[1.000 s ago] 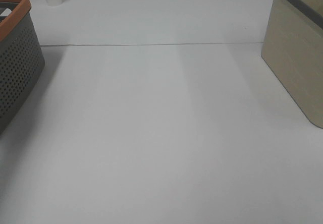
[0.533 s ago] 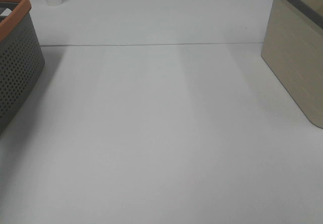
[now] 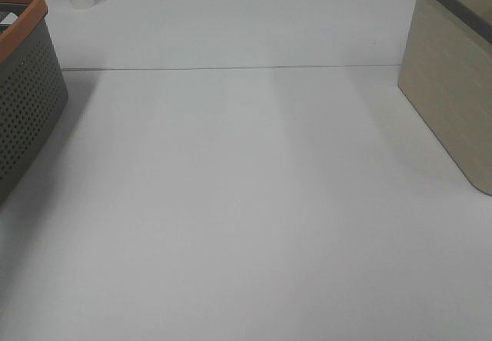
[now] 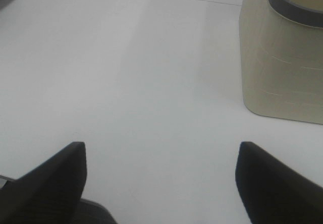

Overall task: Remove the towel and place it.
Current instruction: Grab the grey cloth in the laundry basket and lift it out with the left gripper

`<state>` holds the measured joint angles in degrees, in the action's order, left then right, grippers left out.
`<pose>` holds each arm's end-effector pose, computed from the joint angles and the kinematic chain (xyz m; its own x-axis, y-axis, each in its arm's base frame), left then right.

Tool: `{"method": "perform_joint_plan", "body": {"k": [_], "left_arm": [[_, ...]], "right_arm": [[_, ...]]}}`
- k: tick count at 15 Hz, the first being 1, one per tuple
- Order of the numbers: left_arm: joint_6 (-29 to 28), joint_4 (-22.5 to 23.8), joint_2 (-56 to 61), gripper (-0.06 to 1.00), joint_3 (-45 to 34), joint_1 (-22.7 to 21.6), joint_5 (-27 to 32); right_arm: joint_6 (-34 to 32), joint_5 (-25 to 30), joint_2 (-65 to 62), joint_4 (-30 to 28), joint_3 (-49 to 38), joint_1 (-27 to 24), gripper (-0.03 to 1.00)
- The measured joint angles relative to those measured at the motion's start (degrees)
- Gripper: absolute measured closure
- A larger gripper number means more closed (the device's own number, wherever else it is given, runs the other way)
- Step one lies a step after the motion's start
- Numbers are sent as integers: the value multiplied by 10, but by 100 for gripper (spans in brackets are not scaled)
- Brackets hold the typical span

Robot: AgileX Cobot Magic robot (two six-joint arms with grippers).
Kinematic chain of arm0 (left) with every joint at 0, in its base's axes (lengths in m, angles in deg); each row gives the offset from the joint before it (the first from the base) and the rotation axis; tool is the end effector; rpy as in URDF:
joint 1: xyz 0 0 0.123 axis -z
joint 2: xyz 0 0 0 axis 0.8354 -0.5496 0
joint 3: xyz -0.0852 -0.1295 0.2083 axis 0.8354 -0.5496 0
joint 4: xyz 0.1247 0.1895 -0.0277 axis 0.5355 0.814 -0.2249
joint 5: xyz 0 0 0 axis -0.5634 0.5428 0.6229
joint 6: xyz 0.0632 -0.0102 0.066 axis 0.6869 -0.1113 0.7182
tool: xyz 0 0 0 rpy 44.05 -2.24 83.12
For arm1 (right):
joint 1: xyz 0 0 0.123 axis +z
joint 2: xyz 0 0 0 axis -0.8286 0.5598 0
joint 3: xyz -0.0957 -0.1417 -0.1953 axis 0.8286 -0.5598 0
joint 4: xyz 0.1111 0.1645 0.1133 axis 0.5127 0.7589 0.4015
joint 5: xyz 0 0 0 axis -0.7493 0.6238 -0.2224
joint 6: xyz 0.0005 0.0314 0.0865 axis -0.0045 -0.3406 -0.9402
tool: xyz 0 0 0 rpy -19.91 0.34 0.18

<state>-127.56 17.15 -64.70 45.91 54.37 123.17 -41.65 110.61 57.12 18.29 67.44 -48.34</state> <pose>0.3687 0.0641 0.1883 -0.3070 -0.6421 -0.7025 -0.8403 0.5294 -0.1166 -0.0003 0.0059 0.2669 -0.4217 -0.1353 -0.8966 -0.2231 0.9739 -0.0420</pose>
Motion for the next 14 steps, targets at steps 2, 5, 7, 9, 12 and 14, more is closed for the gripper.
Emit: {"method": "perform_joint_plan", "body": {"k": [2,5,7,9,12,14], "left_arm": [[0,0,11,94,0,0,-11],[0,15,45,94,0,0,-28],[0,19,61,94,0,0,-34],[1,21,91,94,0,0,-46],[19,23,135,94,0,0,-53],[46,24,170,94,0,0,-60]], "right_arm": [[0,0,0,0,0,0,18],[0,0,0,0,0,0,18],[0,0,0,0,0,0,18],[0,0,0,0,0,0,18],[0,0,0,0,0,0,18],[0,0,0,0,0,0,18]]}}
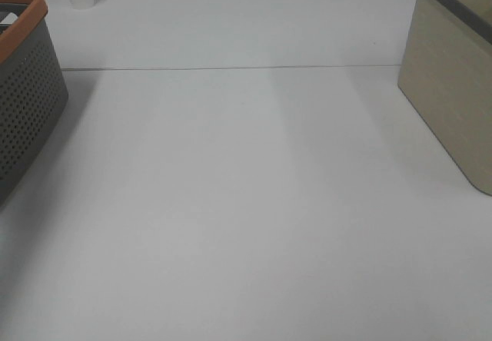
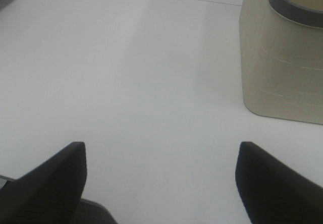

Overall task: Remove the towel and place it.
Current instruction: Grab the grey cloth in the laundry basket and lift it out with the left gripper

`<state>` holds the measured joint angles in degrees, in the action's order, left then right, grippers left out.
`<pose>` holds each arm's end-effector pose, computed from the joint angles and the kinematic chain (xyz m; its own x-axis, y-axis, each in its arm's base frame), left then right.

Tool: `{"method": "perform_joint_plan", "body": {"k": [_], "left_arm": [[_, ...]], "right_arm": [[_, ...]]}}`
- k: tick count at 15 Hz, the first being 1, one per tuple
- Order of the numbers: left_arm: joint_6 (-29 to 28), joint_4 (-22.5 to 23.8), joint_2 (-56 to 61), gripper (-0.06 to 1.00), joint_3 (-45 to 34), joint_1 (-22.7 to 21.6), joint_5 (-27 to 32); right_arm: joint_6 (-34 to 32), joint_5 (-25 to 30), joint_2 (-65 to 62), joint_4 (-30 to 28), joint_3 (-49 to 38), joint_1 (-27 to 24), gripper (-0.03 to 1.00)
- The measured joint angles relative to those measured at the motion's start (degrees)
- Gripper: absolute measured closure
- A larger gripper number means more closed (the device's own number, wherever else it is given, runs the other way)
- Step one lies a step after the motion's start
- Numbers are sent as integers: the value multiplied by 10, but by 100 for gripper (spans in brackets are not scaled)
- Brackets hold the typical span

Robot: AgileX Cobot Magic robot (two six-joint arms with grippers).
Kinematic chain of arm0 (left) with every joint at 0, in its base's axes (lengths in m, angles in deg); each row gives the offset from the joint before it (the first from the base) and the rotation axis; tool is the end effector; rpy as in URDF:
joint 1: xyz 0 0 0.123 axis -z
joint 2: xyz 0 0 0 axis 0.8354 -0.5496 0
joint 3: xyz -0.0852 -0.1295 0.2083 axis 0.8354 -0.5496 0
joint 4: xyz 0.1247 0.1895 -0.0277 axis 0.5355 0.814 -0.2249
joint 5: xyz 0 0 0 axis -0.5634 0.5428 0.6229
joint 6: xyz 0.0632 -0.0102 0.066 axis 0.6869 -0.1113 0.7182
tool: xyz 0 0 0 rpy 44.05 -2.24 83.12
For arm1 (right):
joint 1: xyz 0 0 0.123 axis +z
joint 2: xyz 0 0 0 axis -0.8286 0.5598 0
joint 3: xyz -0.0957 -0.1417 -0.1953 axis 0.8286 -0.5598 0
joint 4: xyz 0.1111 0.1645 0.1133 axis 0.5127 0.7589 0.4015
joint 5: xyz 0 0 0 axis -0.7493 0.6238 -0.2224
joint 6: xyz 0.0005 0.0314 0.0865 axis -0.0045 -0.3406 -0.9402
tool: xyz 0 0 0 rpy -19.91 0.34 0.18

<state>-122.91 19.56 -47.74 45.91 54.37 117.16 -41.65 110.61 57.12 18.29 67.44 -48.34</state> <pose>0.3409 0.0577 0.2980 -0.1615 -0.5568 -0.8148 -0.6846 0.6579 -0.3139 -0.0003 0.0059 0.2669 -0.4217 -0.1353 -0.8966 -0.2231 0.9739 -0.0420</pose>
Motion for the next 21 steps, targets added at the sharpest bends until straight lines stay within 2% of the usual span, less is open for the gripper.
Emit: {"method": "perform_joint_plan", "body": {"k": [2,5,8,13,14,15,21], "left_arm": [[19,8,36,94,0,0,-26],[25,49,97,94,0,0,-115],[25,67,120,94,0,0,-205],[25,70,124,94,50,0,-269],[25,70,124,94,80,0,-344],[25,70,124,94,95,0,-372],[25,45,125,94,181,0,-445]], "right_arm": [[0,0,0,0,0,0,18],[0,0,0,0,0,0,18],[0,0,0,0,0,0,18],[0,0,0,0,0,0,18],[0,0,0,0,0,0,18],[0,0,0,0,0,0,18],[0,0,0,0,0,0,18]]}}
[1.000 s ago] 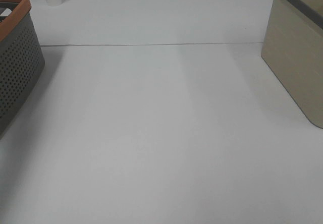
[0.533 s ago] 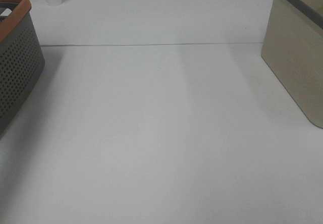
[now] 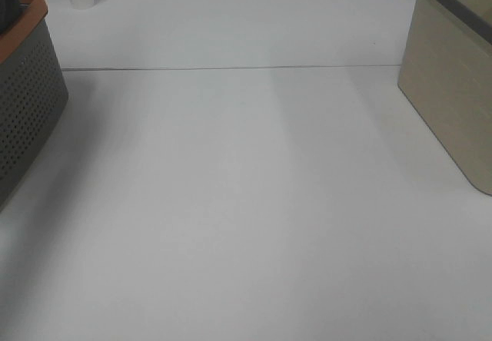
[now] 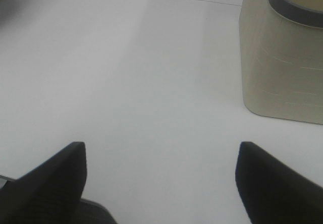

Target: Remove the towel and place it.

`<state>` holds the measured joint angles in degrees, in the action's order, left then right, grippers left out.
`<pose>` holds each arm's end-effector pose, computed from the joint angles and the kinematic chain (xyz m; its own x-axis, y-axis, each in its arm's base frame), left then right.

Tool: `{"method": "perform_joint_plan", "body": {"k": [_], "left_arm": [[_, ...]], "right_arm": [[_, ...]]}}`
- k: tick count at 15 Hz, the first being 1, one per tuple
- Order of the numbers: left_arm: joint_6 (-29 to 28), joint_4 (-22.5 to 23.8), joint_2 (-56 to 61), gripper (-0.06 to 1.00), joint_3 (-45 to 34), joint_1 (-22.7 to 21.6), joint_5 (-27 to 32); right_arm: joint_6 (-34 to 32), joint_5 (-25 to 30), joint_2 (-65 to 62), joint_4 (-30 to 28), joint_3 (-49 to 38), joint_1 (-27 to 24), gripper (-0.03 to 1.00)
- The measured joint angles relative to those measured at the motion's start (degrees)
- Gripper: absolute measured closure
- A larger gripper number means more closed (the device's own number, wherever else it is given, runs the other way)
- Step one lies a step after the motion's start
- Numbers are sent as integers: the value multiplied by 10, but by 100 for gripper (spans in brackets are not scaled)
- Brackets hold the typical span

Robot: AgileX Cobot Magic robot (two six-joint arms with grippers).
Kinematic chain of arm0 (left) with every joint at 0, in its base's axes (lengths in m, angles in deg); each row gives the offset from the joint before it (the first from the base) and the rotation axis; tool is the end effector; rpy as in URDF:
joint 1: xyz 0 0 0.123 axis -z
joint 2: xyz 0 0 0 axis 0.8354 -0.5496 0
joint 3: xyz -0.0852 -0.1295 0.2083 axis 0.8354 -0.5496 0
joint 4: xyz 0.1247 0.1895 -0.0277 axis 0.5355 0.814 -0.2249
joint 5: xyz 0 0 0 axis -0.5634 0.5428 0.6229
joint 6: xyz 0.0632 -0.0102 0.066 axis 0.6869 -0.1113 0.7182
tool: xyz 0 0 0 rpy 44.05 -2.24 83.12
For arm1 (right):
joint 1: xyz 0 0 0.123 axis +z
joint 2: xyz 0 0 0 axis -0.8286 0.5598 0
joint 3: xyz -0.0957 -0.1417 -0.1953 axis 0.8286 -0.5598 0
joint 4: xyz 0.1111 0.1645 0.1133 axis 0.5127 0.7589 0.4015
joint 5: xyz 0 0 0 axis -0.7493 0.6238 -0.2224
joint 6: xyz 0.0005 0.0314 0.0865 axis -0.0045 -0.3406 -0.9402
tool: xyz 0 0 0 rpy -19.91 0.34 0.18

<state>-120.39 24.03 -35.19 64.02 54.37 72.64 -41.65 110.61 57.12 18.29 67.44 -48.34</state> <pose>0.2907 -0.0037 0.4996 0.2588 -0.4427 -0.8585 0.2651 0.8872 -0.3776 -0.0003 0.0059 0.2669 -0.4217 -0.1353 -0.8966 -0.2231 0.9739 -0.0420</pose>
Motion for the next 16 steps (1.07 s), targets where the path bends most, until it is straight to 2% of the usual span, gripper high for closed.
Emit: {"method": "perform_joint_plan", "body": {"k": [4,10,14,16], "left_arm": [[0,-13,-9,94,27,31,-11],[2,-14,-81,94,92,132,-11],[2,-13,-107,94,99,159,-9],[2,4,-118,94,99,174,-8]], "right_arm": [[0,0,0,0,0,0,18],[0,0,0,0,0,0,18],[0,0,0,0,0,0,18],[0,0,0,0,0,0,18]]}}
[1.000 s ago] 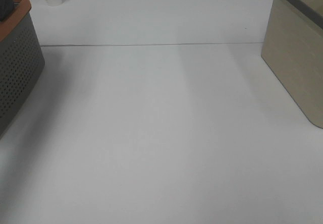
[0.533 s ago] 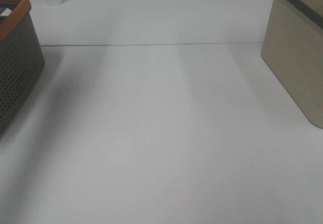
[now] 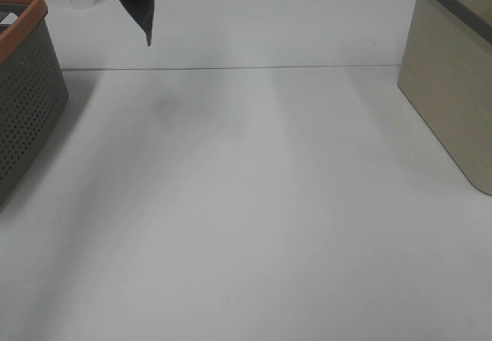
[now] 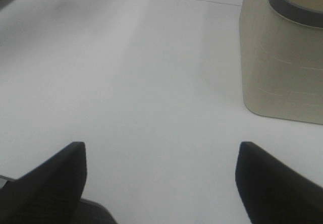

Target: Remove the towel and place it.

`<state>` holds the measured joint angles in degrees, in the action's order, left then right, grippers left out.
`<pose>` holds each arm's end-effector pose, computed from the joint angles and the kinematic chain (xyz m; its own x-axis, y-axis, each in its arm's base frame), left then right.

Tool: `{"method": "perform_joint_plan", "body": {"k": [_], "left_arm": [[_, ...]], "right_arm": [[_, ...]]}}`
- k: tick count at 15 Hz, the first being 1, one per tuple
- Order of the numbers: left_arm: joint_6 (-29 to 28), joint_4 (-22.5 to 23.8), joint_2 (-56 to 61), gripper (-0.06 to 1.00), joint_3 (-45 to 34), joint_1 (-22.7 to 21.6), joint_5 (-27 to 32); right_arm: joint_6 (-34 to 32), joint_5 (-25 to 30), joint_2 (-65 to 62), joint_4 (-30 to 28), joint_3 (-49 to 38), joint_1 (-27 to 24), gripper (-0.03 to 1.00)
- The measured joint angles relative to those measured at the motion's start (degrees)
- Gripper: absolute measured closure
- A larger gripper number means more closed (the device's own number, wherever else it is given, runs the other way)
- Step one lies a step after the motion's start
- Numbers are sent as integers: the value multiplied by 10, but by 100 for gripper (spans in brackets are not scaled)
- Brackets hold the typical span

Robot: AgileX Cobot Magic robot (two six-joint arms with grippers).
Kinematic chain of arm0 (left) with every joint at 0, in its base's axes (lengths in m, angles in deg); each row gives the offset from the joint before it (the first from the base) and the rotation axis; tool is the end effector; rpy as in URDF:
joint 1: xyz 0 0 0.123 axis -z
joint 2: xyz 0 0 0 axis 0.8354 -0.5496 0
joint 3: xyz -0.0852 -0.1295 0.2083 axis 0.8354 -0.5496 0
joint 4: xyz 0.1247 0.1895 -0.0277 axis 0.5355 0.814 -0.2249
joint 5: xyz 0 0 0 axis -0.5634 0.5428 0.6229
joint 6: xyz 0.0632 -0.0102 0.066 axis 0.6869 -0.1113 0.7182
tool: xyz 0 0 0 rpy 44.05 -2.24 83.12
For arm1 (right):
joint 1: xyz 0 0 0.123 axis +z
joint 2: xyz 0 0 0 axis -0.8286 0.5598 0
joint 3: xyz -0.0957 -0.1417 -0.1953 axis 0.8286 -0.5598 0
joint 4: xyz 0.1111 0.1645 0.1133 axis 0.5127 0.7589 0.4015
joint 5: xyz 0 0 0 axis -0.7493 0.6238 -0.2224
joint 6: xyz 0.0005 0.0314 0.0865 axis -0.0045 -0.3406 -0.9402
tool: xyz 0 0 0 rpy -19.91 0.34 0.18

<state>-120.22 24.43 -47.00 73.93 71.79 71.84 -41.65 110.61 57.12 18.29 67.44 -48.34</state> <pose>0.3306 -0.1065 0.4859 0.0905 -0.4842 -0.8703 0.5173 0.7696 -0.3744 -0.0003 0.0059 0.2669 -0.4217 -0.1353 -0.8966 -0.2231 0.9739 -0.0420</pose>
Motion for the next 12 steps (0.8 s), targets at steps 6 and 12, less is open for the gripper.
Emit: {"method": "perform_joint_plan", "body": {"k": [6,12], "left_arm": [[0,80,-40,94,-26,59,80],[0,88,-44,94,-139,69,115]], "right_arm": [[0,-103,45,69,19,0,26],[82,-144,186,160,19,0,28]]}}
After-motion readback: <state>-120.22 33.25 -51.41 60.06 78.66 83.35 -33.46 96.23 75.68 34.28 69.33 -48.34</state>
